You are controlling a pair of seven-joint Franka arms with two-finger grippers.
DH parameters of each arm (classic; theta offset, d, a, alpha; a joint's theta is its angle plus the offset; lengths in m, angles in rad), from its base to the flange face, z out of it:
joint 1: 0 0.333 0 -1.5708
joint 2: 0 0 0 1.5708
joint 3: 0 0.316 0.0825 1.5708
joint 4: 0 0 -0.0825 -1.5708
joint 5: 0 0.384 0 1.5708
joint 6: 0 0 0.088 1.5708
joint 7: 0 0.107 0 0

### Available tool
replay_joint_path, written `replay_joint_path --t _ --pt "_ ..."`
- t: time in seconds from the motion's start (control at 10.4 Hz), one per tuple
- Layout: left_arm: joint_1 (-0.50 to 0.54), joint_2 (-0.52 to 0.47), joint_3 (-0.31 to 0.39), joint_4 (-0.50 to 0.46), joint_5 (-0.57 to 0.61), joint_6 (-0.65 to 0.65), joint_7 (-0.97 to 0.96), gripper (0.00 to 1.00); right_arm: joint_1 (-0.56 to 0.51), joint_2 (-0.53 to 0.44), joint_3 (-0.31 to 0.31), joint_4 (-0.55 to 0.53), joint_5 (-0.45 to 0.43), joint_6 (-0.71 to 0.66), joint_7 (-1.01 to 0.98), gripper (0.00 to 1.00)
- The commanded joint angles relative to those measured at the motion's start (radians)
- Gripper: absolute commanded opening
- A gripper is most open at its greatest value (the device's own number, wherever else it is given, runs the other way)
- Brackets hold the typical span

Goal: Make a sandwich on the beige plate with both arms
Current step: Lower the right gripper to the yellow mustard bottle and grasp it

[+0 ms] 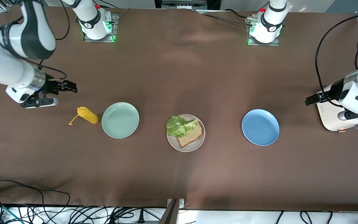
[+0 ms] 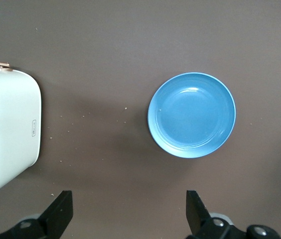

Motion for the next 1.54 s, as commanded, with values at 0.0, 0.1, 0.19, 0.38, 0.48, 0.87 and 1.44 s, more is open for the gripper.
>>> replay_joint_path --t 0.0,0.1,0.19,0.38,0.48,0.87,1.44 --pt "-0.005 0.009 0.001 0.02 0.032 -0.007 0.016 1.0 -0.109 -0.002 0.009 -0.071 0.009 0.105 -0.293 0.94" --pt "-0.007 0.012 0.001 0.02 0.034 -0.007 0.014 1.0 -0.144 0.022 0.008 -0.071 0.012 0.139 -0.388 0.93" --pt "-0.007 0.015 0.001 0.02 0.034 -0.007 0.014 1.0 -0.169 0.06 0.006 -0.07 0.07 0.174 -0.495 0.93" --pt "-0.004 0.012 0.001 0.02 0.034 -0.009 0.014 1.0 -0.217 0.183 0.005 -0.05 0.321 0.225 -0.786 0.94" --pt "-0.005 0.009 -0.003 0.021 0.035 -0.009 0.013 1.0 -0.229 0.232 0.005 -0.036 0.441 0.23 -0.929 0.94" --pt "-0.002 -0.078 -0.046 0.013 0.034 -0.016 0.002 1.0 -0.237 0.312 0.005 -0.025 0.734 0.216 -1.308 0.93" --pt "0.014 -0.123 -0.082 -0.002 0.035 -0.047 0.017 1.0 -0.247 0.394 0.006 -0.024 1.043 0.0 -1.818 0.94"
